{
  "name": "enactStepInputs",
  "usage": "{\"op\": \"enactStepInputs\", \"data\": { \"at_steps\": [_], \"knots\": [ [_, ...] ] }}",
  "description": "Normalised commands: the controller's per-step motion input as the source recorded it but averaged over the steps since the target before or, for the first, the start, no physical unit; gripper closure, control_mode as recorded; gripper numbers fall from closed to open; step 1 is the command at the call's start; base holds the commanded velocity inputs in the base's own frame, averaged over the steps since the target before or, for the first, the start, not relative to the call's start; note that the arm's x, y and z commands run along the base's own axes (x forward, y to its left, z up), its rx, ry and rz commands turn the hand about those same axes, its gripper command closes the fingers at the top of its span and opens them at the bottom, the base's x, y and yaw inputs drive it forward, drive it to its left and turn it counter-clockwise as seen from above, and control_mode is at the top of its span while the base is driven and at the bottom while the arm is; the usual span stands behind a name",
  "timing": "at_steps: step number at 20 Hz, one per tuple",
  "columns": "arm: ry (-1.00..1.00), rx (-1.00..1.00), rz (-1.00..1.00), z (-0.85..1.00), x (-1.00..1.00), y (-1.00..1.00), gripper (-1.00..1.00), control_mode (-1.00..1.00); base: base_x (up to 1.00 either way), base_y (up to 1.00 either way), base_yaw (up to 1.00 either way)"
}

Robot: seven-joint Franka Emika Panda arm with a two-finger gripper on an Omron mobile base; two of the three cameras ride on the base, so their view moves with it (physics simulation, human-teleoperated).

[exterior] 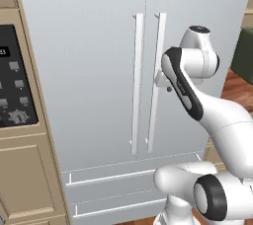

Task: There is a bowl on the dining counter. Grab a lemon wedge from the fridge and place it in the bowl. Then get the liquor bottle and glass cup from the cabinet and place them next to the bowl.

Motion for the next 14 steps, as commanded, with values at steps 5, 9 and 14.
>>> {"op": "enactStepInputs", "data": {
  "at_steps": [5,9,14],
  "knots": [
    [0.0,0.0,0.0,0.0,0.0,0.0,-1.0,1.0,-0.08,0.02,0.0],
    [0.0,0.0,0.0,0.0,0.0,0.0,-1.0,1.0,-0.62,0.38,0.0],
    [0.0,0.0,0.0,0.0,0.0,0.0,-1.0,1.0,-0.51,0.54,0.0]
  ]
}}
